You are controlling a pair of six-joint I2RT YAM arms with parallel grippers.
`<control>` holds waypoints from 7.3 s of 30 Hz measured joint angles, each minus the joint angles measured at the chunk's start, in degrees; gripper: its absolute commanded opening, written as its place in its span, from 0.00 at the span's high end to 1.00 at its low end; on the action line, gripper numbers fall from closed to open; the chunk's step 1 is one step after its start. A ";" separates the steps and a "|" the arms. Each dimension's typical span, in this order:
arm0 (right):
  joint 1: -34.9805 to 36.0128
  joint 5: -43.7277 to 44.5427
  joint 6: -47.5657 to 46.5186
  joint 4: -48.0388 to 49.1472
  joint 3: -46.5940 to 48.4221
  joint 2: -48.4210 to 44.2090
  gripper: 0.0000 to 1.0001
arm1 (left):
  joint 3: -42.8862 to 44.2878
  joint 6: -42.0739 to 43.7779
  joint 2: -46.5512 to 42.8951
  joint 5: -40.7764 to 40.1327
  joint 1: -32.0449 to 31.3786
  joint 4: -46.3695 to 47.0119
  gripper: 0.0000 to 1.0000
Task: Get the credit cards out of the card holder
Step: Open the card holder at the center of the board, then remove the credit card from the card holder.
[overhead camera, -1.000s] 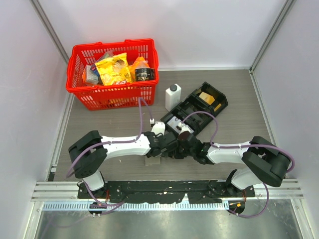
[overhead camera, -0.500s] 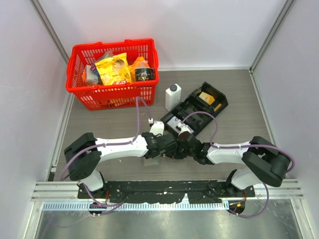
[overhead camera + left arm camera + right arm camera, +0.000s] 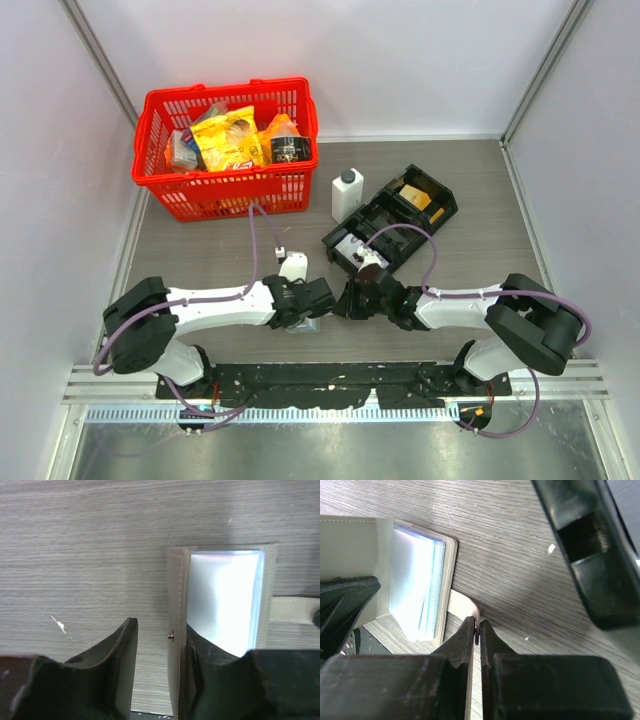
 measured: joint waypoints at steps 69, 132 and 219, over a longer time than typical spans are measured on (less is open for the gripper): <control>4.09 -1.88 0.50 -8.33 11.76 1.22 0.59 | -24.00 -11.34 -13.75 17.35 4.24 39.52 0.39; 4.37 -1.14 -6.25 -17.73 23.89 4.46 0.79 | -16.87 -8.50 -38.14 16.83 4.55 23.61 0.57; -1.77 4.20 -7.41 -30.67 8.81 -15.82 0.64 | -5.29 4.55 -6.32 17.46 4.50 19.06 0.62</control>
